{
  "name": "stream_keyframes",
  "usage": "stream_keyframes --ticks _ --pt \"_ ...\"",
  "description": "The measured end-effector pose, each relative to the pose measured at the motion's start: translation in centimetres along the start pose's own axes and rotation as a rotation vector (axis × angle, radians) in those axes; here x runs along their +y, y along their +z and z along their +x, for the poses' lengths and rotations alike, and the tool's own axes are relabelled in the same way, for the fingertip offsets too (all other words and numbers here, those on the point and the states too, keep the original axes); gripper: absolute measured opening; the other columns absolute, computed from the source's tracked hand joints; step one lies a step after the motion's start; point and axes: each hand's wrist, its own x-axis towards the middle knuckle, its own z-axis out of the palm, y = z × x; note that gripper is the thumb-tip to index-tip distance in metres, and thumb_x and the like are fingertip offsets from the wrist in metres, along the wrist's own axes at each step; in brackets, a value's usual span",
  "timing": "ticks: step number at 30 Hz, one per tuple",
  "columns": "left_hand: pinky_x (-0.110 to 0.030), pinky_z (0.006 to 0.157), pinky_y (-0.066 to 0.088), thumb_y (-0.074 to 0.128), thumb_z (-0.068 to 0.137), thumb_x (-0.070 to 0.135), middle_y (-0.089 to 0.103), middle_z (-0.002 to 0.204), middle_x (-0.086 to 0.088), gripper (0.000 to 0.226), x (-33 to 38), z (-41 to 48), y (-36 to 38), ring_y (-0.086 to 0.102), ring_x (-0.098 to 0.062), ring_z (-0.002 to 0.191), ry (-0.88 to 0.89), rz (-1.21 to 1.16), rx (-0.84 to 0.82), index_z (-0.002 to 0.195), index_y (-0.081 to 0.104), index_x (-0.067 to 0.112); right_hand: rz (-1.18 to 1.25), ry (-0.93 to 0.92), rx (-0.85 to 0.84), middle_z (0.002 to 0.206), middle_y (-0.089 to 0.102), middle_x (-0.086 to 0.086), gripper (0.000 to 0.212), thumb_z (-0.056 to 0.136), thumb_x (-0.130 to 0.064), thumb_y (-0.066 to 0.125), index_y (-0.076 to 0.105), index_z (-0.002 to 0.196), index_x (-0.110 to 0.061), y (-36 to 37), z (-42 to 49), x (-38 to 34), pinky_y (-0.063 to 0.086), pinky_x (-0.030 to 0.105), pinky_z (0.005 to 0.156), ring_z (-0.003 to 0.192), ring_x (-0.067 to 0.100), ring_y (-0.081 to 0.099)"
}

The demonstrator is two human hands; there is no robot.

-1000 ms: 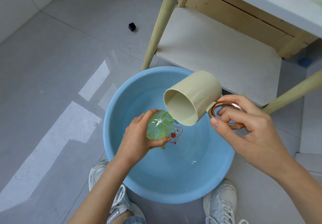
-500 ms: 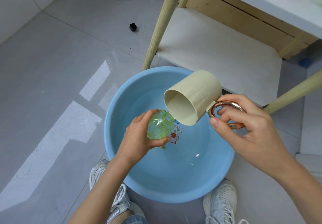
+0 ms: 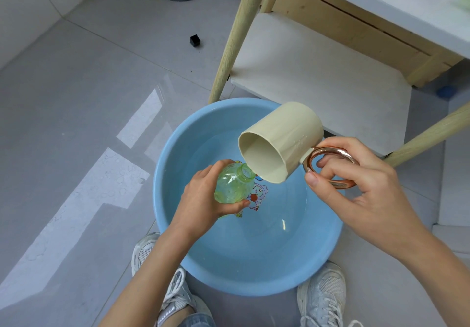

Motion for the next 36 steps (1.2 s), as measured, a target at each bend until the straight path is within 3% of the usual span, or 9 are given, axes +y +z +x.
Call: stream_keyframes --ticks 12,17,24,29,32,36 --pt "-0.032 0.091 0.040 0.078 0.064 0.055 0.055 0.121 0.021 0.074 -0.1 0.1 0.2 0.047 -0.011 0.114 -0.007 -0.010 -0.008 0.127 0.044 0.037 -0.069 -0.068 0.019 0.106 0.054 0.010 0.039 0.088 -0.034 0.056 0.057 0.062 -0.004 0.1 -0.1 -0.1 0.039 0.008 0.075 0.077 0.014 0.056" --pt "-0.037 0.092 0.043 0.077 0.063 0.058 0.054 0.121 0.021 0.073 -0.2 -0.1 0.2 0.048 -0.012 0.114 -0.006 -0.012 -0.010 0.126 0.043 0.040 -0.116 -0.119 0.034 0.108 0.052 0.010 0.040 0.088 -0.032 0.057 0.056 0.061 -0.003 0.3 -0.3 -0.1 0.043 0.020 0.070 0.077 0.019 0.055" --pt "-0.035 0.092 0.042 0.077 0.064 0.057 0.055 0.121 0.021 0.074 -0.4 -0.1 0.3 0.048 -0.011 0.114 -0.008 -0.004 -0.009 0.126 0.044 0.036 -0.168 -0.230 0.033 0.112 0.049 0.012 0.040 0.090 -0.028 0.058 0.058 0.061 -0.001 0.7 -0.6 0.3 0.045 0.024 0.087 0.093 0.022 0.054" --pt "-0.034 0.094 0.042 0.078 0.064 0.054 0.053 0.123 0.021 0.075 -0.7 -0.3 0.4 0.048 -0.012 0.117 -0.015 -0.004 -0.016 0.128 0.044 0.035 -0.161 -0.247 0.073 0.114 0.047 0.010 0.038 0.090 -0.025 0.061 0.061 0.062 0.000 1.0 -0.4 0.9 0.047 0.030 0.091 0.100 0.021 0.054" --pt "-0.028 0.093 0.038 0.079 0.063 0.054 0.052 0.121 0.023 0.076 -0.9 -0.3 0.5 0.048 -0.011 0.118 -0.017 -0.009 -0.012 0.129 0.046 0.032 -0.090 -0.162 0.097 0.114 0.047 0.007 0.036 0.088 -0.027 0.062 0.061 0.064 0.000 1.6 -0.3 1.4 0.047 0.022 0.089 0.099 0.018 0.056" --pt "-0.016 0.085 0.034 0.081 0.062 0.051 0.053 0.117 0.023 0.075 -1.2 -0.4 0.7 0.049 -0.006 0.112 -0.040 -0.071 0.022 0.126 0.047 0.032 0.223 0.159 0.106 0.107 0.056 0.003 0.031 0.086 -0.031 0.064 0.063 0.064 -0.009 3.2 -0.3 2.0 0.044 0.009 0.077 0.092 0.005 0.060"
